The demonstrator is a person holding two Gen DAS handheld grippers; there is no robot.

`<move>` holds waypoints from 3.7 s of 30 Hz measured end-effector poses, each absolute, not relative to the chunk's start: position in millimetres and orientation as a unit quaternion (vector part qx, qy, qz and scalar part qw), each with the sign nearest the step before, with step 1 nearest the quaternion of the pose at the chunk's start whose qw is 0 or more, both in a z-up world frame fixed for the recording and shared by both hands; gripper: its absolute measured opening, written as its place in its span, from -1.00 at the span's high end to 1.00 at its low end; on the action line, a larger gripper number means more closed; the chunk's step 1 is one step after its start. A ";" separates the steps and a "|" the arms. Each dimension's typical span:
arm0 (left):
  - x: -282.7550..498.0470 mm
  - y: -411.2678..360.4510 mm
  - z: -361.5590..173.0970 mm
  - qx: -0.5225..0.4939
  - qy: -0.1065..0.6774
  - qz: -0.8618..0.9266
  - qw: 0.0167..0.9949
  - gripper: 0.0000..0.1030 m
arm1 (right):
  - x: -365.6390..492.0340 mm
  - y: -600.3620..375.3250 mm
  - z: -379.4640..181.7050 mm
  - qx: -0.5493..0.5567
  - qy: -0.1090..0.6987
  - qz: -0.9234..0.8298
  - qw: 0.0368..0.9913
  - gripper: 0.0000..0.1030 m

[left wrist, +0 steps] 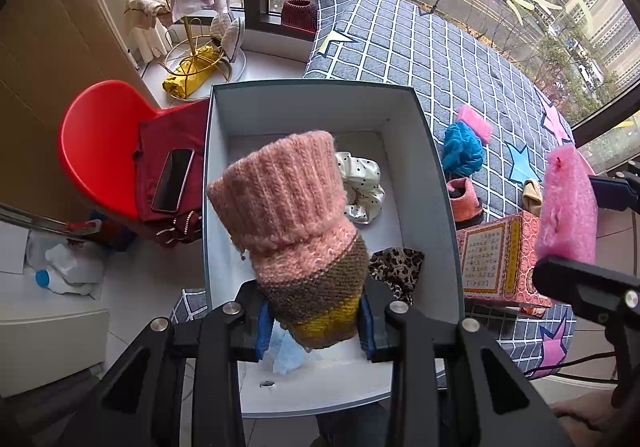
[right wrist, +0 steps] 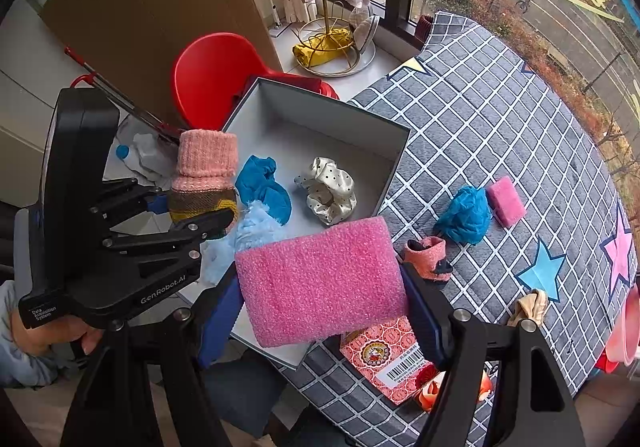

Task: Organize soft objects
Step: 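Carry the striped sock and pink sponge with both grippers over the white box, then open both grippers to drop the sock and sponge into the box, then move both grippers back toward the remaining soft items, then grasp the blue cloth with the left gripper while the right gripper grasps the beige sock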

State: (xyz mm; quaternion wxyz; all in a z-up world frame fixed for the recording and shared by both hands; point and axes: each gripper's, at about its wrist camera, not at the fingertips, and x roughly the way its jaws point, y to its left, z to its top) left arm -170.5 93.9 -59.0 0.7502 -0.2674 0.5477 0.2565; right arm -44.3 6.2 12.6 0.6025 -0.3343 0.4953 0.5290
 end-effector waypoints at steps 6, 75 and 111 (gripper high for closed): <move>-170.9 97.4 -63.1 -0.270 0.550 0.257 0.748 0.29 | -41.9 11.7 8.7 -0.332 0.502 0.528 0.598 -0.48; -56.7 76.2 -49.5 -0.282 0.604 0.132 0.734 -0.99 | 145.3 -113.8 -31.9 -0.125 0.655 0.321 0.672 -1.00; 136.9 40.9 -210.8 -0.361 0.708 0.232 0.561 -0.99 | 226.9 -149.2 -198.5 -0.155 0.694 0.246 0.659 -1.00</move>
